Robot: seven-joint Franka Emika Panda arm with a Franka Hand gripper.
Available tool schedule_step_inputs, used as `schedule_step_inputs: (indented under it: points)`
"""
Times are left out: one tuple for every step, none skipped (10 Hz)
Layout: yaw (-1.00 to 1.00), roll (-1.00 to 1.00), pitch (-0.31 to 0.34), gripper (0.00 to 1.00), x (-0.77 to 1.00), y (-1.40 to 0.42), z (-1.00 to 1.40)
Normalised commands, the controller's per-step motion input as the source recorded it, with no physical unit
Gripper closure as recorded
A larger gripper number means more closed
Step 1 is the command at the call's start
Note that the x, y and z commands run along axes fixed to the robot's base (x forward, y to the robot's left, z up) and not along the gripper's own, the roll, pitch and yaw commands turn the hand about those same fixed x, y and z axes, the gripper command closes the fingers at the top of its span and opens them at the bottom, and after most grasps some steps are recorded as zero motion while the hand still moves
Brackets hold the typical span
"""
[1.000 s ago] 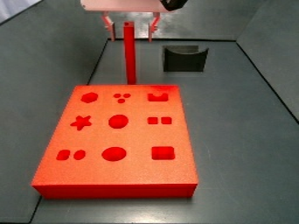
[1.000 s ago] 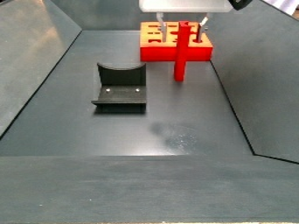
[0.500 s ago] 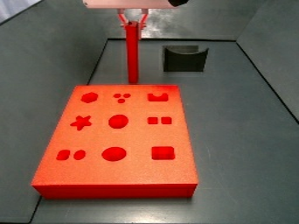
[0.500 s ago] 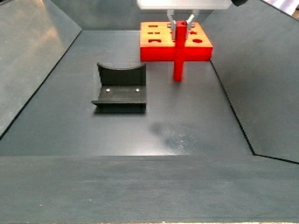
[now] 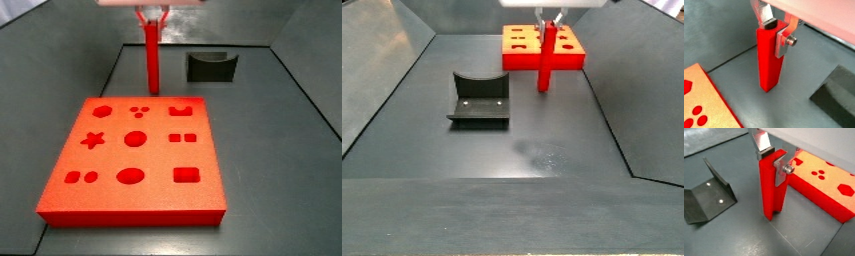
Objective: Pick up the arch object. Move up. Move to above the board. Insert the arch object.
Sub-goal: Move up, then move to above the board.
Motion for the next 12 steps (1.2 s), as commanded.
schedule_step_inputs:
  points:
    - [-0.04,-0.02,0.042,1.0,-0.03,0.04,0.7]
    - [-0.04,-0.05,0.052,1.0,-0.02,0.02,0.58]
    - [-0.03,-0.09,0.063,1.0,-0.01,0.01,0.4]
    - [-0.03,-0.11,0.074,1.0,-0.01,0.01,0.27]
    - [0.09,0.05,-0.313,1.0,-0.31,0.61,1.0]
    - [0.09,0.07,-0.314,1.0,-0.33,0.67,1.0]
    - [0.04,0.03,-0.266,1.0,-0.32,0.53,1.0]
    - [0.01,0.0,-0.229,1.0,-0.3,0.44,1.0]
    - [-0.01,-0.06,-0.137,1.0,-0.19,0.27,0.87]
    - [-0.03,-0.1,-0.054,1.0,-0.12,0.19,0.7]
    - [-0.04,-0.14,0.017,1.0,-0.06,0.11,0.48]
    - [-0.05,-0.14,0.035,1.0,-0.05,0.08,0.38]
